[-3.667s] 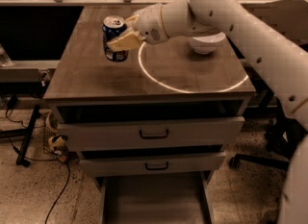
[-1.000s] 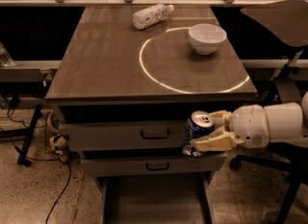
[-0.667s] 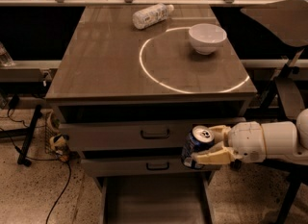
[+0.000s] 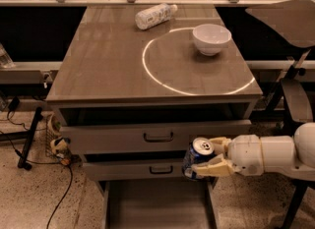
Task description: Place pepsi can into bottom drawer
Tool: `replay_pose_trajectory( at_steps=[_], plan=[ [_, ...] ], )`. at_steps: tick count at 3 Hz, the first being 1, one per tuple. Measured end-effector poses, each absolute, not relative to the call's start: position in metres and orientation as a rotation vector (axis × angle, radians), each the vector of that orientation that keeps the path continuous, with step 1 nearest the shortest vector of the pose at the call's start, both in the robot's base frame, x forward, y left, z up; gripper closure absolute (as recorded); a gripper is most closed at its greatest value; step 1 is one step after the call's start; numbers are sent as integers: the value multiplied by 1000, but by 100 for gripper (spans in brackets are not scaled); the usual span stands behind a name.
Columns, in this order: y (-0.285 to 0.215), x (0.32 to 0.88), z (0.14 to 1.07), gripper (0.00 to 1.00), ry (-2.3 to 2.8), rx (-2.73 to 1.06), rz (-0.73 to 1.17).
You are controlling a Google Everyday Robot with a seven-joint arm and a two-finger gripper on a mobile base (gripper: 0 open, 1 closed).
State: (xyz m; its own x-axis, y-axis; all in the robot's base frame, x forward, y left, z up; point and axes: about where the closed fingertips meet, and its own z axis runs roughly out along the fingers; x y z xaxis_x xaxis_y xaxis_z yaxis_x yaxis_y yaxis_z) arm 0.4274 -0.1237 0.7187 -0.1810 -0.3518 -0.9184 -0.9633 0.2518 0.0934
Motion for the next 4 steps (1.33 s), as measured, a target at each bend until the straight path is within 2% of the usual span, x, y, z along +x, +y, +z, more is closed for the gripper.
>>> replay_pose_trajectory(
  at_steps=[2, 3, 4],
  plan=[
    [-105, 415, 583, 100, 1721, -1289, 837],
    [-93, 404, 517, 100, 1715, -1241, 882],
    [-93, 404, 517, 100, 1715, -1241, 882]
  ],
)
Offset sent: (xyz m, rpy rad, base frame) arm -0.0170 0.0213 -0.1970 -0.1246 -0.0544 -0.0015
